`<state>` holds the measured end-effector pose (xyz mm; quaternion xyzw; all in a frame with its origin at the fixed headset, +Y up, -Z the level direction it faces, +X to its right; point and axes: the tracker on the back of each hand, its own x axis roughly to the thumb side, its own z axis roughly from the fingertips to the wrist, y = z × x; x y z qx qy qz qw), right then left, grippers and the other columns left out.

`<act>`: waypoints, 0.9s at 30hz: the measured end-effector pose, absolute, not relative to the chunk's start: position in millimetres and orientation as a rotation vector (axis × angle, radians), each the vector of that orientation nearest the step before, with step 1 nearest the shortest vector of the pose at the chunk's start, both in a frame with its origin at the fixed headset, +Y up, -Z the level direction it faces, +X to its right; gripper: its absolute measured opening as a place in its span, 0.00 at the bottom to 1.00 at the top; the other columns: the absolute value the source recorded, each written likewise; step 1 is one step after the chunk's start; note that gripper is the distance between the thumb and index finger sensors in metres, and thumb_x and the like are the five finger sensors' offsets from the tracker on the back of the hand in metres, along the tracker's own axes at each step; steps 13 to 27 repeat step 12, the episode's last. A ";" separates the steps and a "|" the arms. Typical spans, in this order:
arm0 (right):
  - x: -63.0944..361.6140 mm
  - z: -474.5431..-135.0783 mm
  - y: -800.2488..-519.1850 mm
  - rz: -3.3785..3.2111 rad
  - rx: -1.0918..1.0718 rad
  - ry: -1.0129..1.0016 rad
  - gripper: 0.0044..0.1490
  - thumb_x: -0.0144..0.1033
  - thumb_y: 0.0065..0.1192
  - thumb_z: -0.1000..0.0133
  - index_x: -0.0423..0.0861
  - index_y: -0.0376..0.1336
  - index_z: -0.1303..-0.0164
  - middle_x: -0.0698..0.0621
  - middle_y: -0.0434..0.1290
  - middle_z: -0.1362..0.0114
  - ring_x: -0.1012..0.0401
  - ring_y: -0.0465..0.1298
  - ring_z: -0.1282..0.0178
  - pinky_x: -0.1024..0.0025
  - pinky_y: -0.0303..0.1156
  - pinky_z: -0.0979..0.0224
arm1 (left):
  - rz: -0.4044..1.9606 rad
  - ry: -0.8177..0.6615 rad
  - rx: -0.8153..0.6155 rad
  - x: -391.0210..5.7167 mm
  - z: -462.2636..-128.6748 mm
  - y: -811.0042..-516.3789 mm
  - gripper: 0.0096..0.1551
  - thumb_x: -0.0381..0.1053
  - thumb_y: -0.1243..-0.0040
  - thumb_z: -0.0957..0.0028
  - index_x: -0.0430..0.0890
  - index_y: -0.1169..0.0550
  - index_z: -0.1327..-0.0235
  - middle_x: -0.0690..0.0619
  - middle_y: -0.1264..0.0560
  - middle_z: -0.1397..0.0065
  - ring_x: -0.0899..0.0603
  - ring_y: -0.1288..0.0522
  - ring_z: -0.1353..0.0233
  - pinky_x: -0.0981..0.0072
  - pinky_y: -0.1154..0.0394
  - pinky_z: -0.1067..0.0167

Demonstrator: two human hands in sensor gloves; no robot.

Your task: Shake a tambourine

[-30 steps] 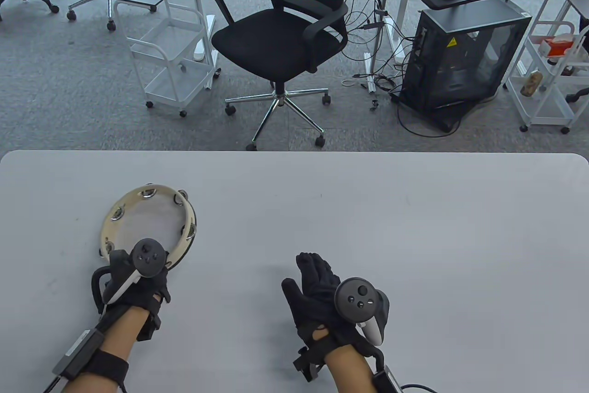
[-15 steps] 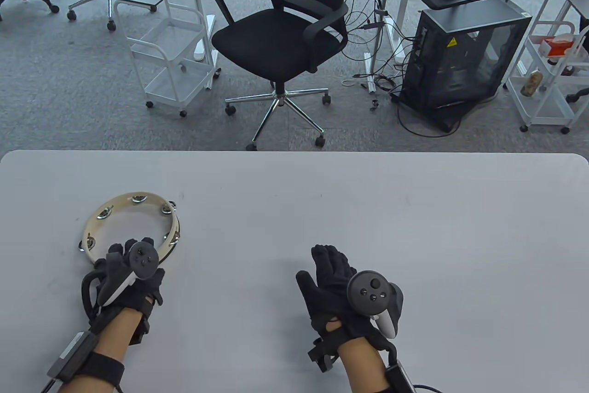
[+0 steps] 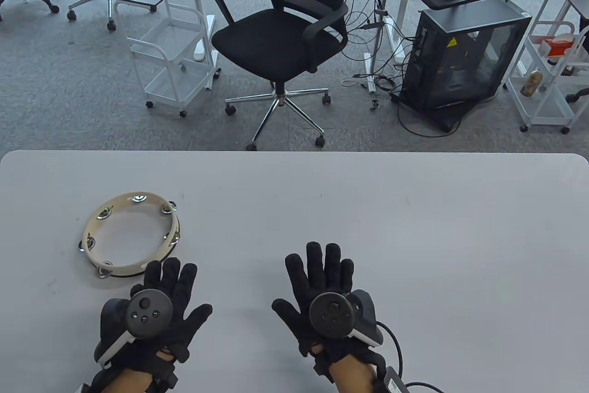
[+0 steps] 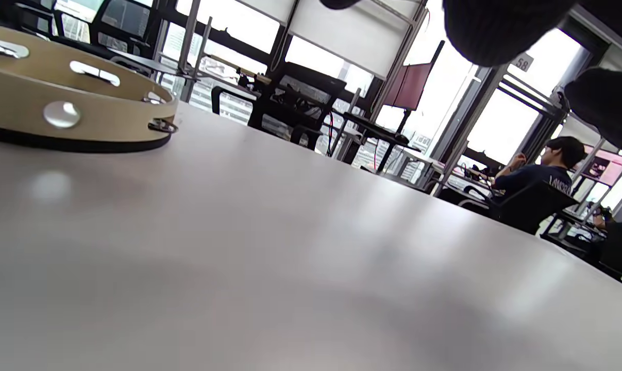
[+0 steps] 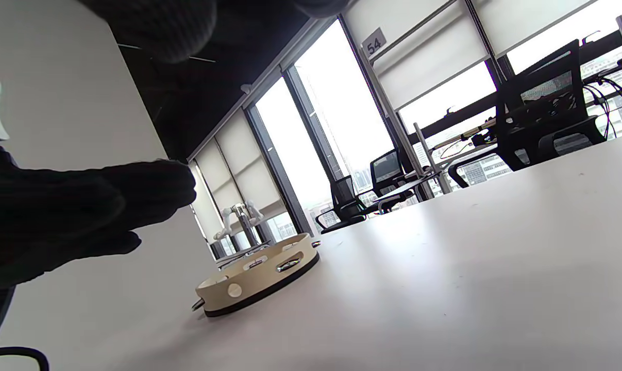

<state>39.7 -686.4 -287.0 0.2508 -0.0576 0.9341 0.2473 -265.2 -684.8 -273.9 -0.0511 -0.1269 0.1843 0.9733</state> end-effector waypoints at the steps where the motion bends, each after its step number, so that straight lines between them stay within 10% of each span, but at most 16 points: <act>1: 37.8 -287.7 -687.7 2.549 0.684 -0.146 0.56 0.63 0.44 0.40 0.36 0.36 0.18 0.29 0.28 0.20 0.29 0.24 0.26 0.26 0.25 0.36 | 0.352 -0.256 -0.086 -265.8 -275.1 -686.5 0.51 0.74 0.48 0.43 0.50 0.49 0.16 0.37 0.57 0.11 0.22 0.62 0.17 0.18 0.54 0.35; 27: 38.2 -290.5 -694.0 2.502 0.632 -0.091 0.57 0.64 0.43 0.40 0.35 0.35 0.18 0.27 0.28 0.20 0.27 0.25 0.26 0.26 0.27 0.35 | 0.426 -0.274 -0.078 -262.9 -280.7 -692.1 0.51 0.73 0.48 0.44 0.49 0.49 0.16 0.36 0.56 0.12 0.22 0.61 0.17 0.19 0.53 0.34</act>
